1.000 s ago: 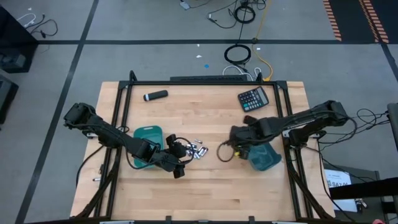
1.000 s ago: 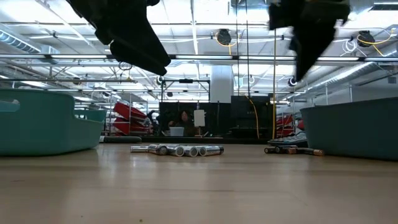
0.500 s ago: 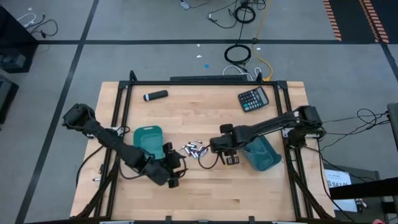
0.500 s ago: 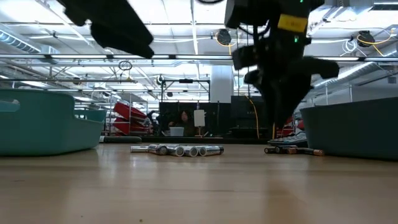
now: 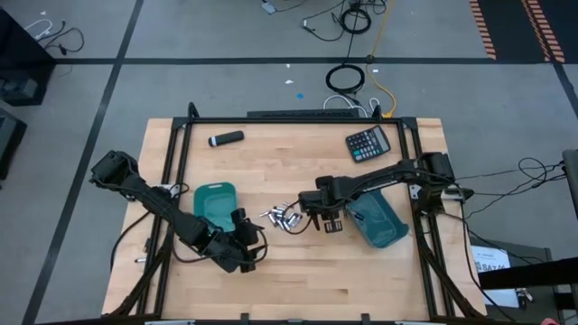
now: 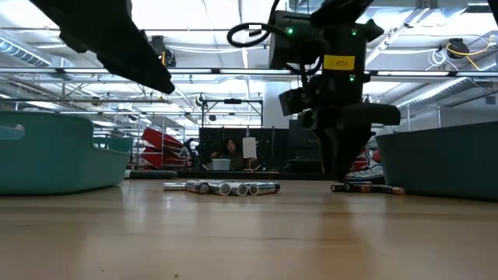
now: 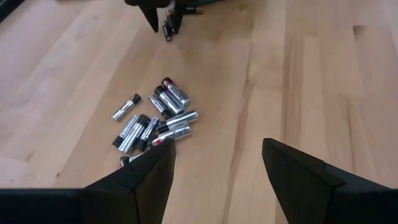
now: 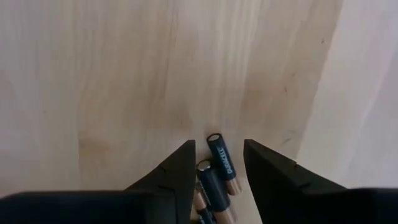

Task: Sort batteries
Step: Put the black battery into the blue bin

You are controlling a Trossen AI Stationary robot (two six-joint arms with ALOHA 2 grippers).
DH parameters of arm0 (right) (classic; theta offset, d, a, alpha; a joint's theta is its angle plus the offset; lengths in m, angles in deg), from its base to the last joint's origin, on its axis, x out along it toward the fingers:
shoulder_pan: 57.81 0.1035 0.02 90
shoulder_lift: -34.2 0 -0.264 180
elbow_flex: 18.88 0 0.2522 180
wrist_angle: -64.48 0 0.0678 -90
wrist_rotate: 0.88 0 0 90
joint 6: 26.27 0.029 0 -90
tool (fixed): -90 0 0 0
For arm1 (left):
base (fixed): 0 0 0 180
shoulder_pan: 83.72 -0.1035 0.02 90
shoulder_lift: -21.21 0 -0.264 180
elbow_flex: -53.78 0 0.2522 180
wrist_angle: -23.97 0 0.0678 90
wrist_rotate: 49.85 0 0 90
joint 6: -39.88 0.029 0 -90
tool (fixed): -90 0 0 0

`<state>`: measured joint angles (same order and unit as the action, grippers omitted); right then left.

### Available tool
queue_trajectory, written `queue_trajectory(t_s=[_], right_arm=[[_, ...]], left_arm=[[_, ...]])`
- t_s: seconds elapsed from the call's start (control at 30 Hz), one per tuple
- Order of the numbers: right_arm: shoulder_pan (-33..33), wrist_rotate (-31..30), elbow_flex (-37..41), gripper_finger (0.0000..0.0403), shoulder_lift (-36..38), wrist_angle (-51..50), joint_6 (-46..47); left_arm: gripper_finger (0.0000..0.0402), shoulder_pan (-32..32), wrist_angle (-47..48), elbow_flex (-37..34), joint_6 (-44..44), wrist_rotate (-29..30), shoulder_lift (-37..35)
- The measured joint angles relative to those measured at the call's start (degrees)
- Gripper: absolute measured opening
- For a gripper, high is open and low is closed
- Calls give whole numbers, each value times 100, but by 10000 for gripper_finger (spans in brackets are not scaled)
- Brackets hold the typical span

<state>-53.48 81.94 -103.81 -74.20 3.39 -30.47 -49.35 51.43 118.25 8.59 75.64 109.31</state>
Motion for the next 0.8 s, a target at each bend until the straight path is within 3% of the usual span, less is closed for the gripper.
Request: queue_trajectory(t_s=[0.67, 0.8], right_arm=[[-136, 18, 408, 123, -66, 519, -333], [-154, 71, 426, 88, -66, 593, -384]], left_arm=[[253, 0, 292, -44, 61, 60, 0], [253, 0, 294, -44, 52, 67, 0]])
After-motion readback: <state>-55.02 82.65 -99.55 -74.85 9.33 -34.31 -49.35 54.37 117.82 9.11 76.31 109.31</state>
